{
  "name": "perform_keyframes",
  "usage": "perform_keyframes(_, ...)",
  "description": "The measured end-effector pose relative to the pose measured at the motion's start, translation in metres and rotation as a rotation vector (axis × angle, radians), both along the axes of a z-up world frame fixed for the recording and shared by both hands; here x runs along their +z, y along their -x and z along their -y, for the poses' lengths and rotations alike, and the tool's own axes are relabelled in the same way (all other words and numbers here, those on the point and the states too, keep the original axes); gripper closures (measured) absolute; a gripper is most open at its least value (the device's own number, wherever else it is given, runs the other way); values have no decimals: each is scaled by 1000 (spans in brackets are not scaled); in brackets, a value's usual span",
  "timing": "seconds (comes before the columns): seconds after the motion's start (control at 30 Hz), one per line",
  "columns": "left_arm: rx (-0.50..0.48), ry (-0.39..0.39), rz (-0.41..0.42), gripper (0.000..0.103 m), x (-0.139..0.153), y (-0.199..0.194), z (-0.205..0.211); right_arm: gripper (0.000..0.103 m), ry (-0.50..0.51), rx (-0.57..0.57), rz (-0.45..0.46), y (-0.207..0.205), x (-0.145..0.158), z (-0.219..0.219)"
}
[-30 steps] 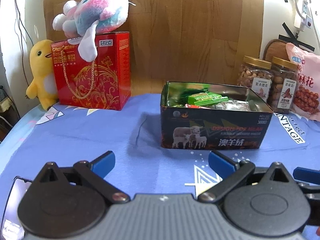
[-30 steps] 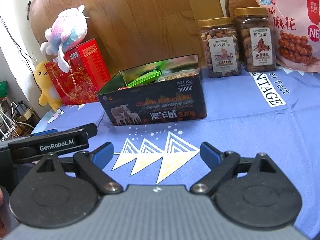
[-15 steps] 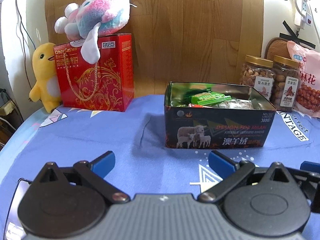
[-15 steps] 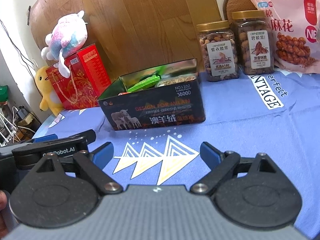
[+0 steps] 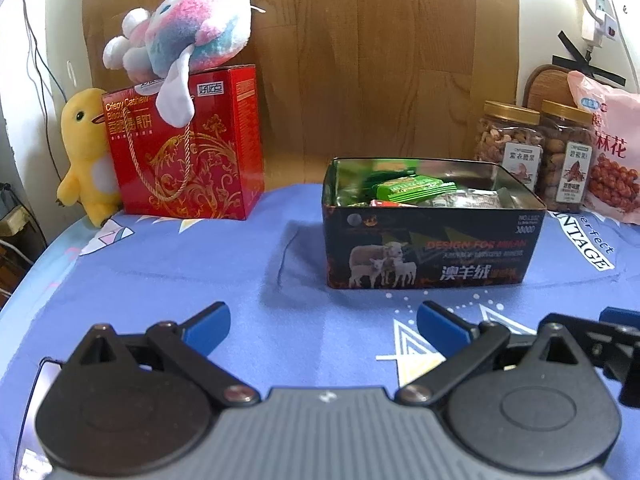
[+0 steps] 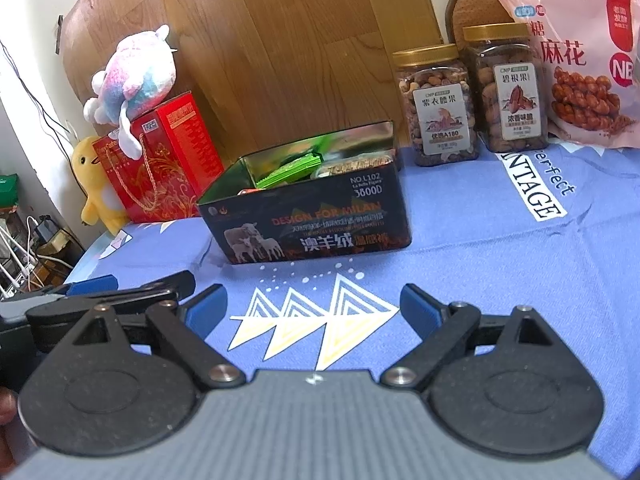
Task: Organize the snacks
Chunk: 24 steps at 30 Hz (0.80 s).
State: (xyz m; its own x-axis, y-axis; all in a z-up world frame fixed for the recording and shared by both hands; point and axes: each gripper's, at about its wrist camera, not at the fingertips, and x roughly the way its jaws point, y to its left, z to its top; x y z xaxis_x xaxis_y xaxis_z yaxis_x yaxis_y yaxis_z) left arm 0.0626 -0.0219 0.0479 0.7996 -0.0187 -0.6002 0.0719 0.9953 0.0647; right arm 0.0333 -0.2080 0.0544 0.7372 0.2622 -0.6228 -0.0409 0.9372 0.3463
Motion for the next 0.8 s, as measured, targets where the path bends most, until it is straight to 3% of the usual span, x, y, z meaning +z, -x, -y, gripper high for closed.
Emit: perform_keyframes(0.8, -6, -30, -37, 0, -1, 6, 2, 8, -11, -10, 0, 2, 1, 2)
